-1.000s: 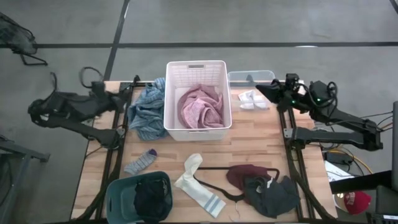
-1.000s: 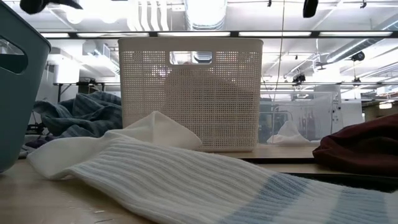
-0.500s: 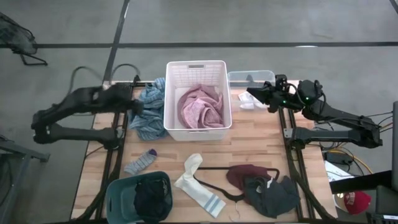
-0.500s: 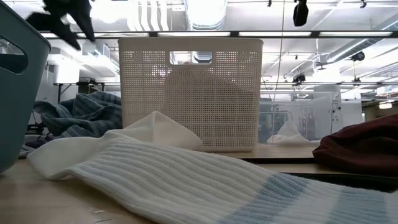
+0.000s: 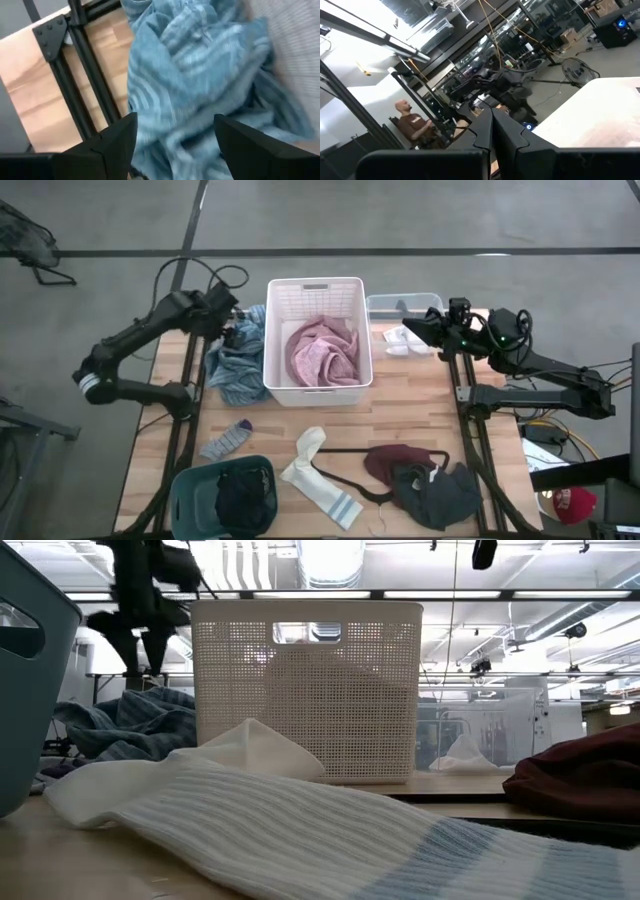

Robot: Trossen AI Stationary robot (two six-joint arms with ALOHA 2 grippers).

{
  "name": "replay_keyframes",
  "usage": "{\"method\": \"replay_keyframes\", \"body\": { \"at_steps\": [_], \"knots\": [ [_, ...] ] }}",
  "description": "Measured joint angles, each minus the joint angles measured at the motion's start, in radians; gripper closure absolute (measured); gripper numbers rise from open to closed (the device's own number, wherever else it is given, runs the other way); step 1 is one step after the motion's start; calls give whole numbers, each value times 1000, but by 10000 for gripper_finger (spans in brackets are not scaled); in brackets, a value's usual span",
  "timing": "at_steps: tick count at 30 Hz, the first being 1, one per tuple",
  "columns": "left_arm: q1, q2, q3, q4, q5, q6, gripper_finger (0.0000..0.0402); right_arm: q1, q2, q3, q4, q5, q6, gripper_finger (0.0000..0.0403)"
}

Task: Pick & Place Cloths
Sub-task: Put the blue towel into the white laundry basket

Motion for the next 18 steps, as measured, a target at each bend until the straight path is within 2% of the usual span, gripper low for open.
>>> {"method": "replay_keyframes", "body": {
  "at_steps": [4, 8, 14, 18],
  "knots": [
    [8, 71, -11, 6, 15, 36, 135, 0, 0, 0, 0, -3, -4, 394],
    [10, 141, -38, 13, 105, 69, 135, 0, 1, 0, -1, -3, -4, 394],
    [13, 201, -100, 41, 66, 101, 135, 0, 1, 0, -2, -2, -4, 394],
    [12, 223, -155, 87, 86, 121, 141, 0, 1, 0, -2, 1, -8, 394]
  ]
}}
